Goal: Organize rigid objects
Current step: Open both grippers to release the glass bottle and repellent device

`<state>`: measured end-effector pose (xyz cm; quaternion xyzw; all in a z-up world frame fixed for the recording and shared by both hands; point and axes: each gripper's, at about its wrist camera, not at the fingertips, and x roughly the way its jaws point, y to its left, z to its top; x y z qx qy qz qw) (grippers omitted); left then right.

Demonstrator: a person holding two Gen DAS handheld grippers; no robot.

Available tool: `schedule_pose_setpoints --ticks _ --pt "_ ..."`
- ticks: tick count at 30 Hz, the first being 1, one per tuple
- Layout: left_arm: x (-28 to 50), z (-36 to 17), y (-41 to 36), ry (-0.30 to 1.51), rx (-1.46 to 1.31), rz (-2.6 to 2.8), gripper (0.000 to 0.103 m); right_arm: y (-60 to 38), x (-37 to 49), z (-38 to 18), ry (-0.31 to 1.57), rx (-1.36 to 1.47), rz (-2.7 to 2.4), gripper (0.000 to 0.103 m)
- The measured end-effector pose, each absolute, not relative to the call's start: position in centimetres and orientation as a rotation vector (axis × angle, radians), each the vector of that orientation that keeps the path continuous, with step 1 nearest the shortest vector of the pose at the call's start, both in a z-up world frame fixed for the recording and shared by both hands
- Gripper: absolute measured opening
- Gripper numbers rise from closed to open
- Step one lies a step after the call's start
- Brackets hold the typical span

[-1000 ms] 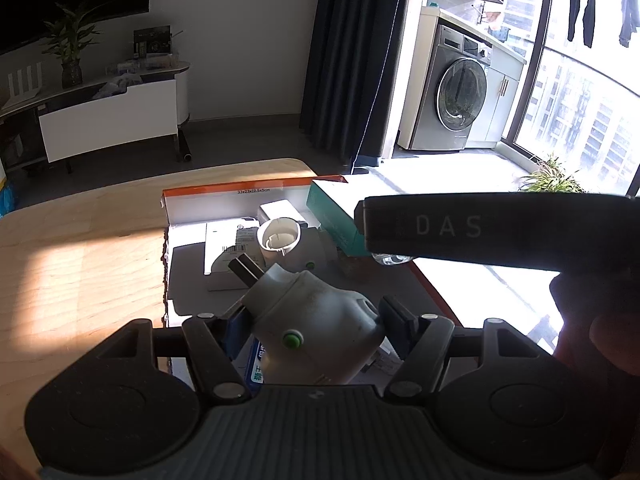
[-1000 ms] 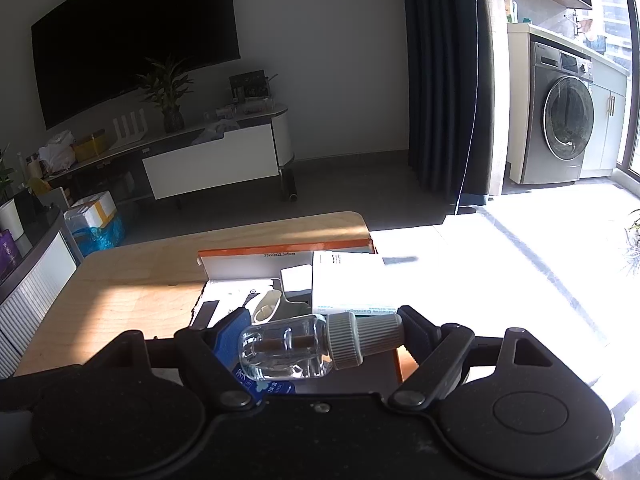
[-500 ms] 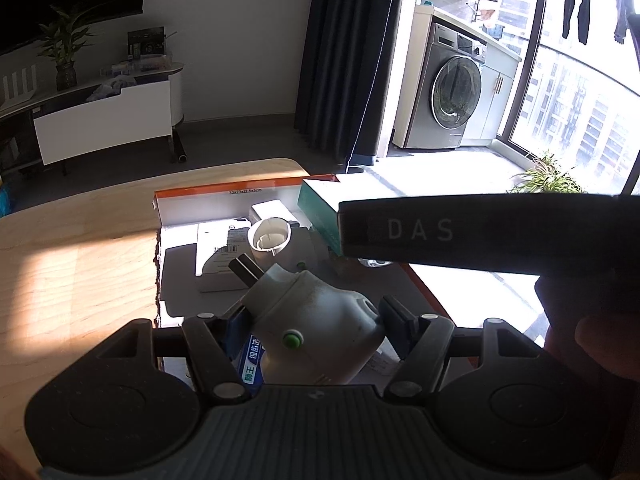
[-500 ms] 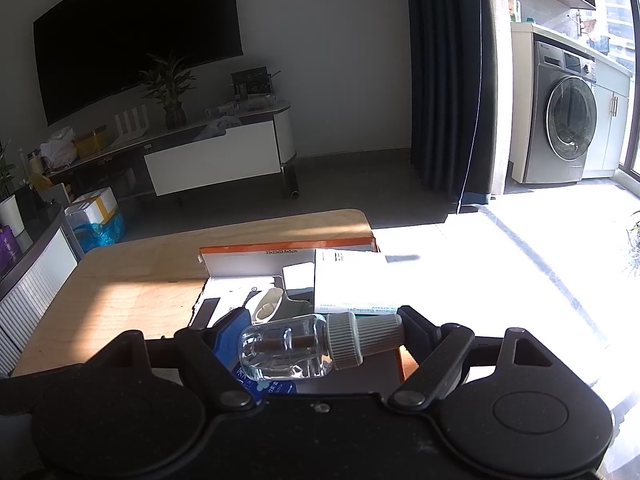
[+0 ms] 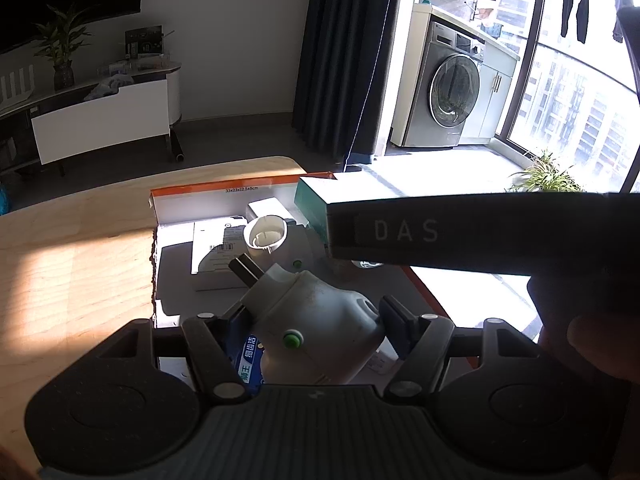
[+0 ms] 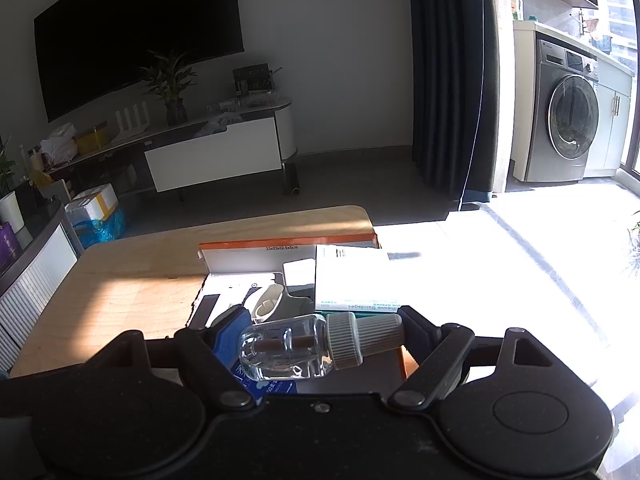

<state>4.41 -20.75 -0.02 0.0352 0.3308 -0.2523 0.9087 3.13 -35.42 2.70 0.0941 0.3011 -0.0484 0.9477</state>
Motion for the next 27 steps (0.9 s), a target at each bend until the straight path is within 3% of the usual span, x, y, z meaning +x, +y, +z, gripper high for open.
schedule_pose_setpoints --ticks 27 --pt "5.2 -0.8 -22.4 0.691 0.054 -0.56 0.069 -38.8 0.8 3.4 0.535 0.252 -0.167 0.095"
